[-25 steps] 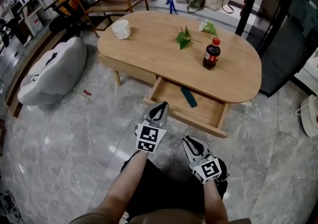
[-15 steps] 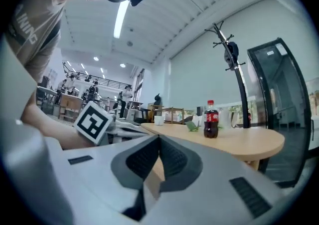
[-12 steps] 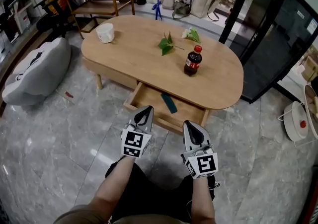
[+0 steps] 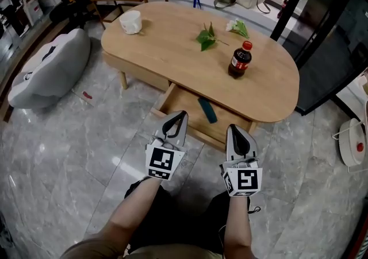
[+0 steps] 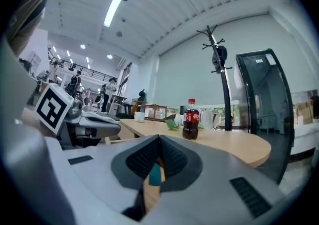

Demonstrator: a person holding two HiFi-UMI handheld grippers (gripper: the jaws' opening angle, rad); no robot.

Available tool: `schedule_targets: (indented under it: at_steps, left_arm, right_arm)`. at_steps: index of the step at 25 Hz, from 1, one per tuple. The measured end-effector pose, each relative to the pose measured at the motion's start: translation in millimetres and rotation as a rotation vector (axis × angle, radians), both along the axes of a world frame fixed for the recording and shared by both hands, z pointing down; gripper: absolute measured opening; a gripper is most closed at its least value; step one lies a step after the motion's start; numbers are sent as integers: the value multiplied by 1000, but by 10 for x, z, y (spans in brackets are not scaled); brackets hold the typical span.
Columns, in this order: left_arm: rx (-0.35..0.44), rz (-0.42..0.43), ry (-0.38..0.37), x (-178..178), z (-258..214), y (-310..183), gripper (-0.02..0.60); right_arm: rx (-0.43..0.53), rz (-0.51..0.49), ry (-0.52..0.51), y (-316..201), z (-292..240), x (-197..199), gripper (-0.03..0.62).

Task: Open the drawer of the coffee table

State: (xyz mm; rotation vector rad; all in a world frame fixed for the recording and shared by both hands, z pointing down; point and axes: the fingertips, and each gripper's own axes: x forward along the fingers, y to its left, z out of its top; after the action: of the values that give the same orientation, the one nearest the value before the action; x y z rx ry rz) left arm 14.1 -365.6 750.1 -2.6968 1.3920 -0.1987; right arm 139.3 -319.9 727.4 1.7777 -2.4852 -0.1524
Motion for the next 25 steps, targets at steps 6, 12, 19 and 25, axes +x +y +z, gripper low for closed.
schedule_targets:
  at_steps: [6, 12, 19, 25]
  left_arm:
    - [-4, 28, 16, 125, -38, 71, -6]
    - [18, 55, -43, 274, 50, 149, -6]
    - [13, 80, -28, 368, 41, 170, -6]
    - [26, 114, 6, 501, -91, 296, -6]
  right_arm:
    - [-17, -3, -2, -14, 30, -23, 6]
    - [-8, 20, 41, -14, 48, -32, 6]
    - [-22, 14, 39, -27, 38, -58, 6]
    - [-46, -20, 13, -8, 22, -67, 6]
